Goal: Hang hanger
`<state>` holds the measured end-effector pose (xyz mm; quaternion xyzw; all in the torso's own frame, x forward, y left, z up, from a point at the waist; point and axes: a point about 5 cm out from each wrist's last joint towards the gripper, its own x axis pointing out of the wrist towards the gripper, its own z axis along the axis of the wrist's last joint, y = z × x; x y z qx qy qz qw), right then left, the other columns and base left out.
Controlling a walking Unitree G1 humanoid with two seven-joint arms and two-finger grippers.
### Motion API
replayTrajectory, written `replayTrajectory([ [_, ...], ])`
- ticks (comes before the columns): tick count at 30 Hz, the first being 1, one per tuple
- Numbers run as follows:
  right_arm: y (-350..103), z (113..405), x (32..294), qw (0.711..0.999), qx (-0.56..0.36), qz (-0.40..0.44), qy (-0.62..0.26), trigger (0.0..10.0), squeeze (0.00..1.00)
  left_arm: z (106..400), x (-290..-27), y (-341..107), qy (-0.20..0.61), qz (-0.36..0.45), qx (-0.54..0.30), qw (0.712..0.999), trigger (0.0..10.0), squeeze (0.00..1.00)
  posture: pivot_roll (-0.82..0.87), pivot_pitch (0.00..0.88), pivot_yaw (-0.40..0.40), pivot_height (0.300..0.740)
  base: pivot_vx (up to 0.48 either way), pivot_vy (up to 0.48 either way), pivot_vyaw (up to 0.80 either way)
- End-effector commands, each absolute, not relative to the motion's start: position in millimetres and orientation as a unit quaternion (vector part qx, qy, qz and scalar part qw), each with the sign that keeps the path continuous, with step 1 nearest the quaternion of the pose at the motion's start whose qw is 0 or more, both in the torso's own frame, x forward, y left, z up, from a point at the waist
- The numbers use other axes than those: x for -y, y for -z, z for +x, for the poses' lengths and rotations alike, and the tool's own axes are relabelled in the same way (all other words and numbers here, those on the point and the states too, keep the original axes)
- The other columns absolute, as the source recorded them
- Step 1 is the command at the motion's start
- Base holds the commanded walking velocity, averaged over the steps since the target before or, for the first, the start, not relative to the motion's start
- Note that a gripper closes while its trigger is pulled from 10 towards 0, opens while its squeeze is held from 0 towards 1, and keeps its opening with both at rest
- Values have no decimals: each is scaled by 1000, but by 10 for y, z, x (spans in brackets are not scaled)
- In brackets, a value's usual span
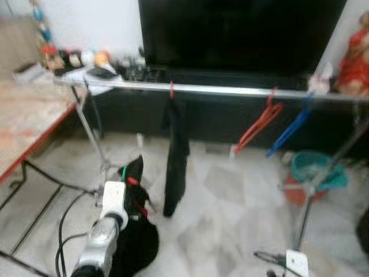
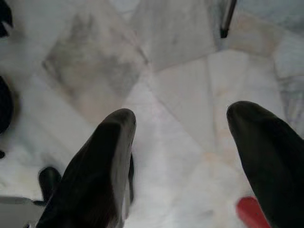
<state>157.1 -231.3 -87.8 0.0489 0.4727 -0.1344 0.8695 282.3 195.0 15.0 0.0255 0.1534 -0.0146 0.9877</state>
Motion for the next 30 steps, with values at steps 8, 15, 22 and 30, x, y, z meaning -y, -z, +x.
replayTrajectory([
  [8,871,1589,2321,869,-475,46,131,10000,0,2888,-1950,-252,13,32,-129,991,10000,0,78,0,-1,740,0,-430,0],
  [15,869,1592,2323,869,-474,47,131,10000,0,2871,-1909,-233,18,33,-130,991,10000,0,77,0,-3,740,0,-235,0],
  [22,867,1593,2330,870,-474,47,130,10000,0,2864,-1908,-241,3,32,-124,992,10000,0,80,0,-10,740,0,0,0],
  [30,862,1601,2336,870,-474,47,128,10000,0,2871,-1889,-272,10,43,-116,992,10000,0,85,0,-15,740,0,0,0],
])
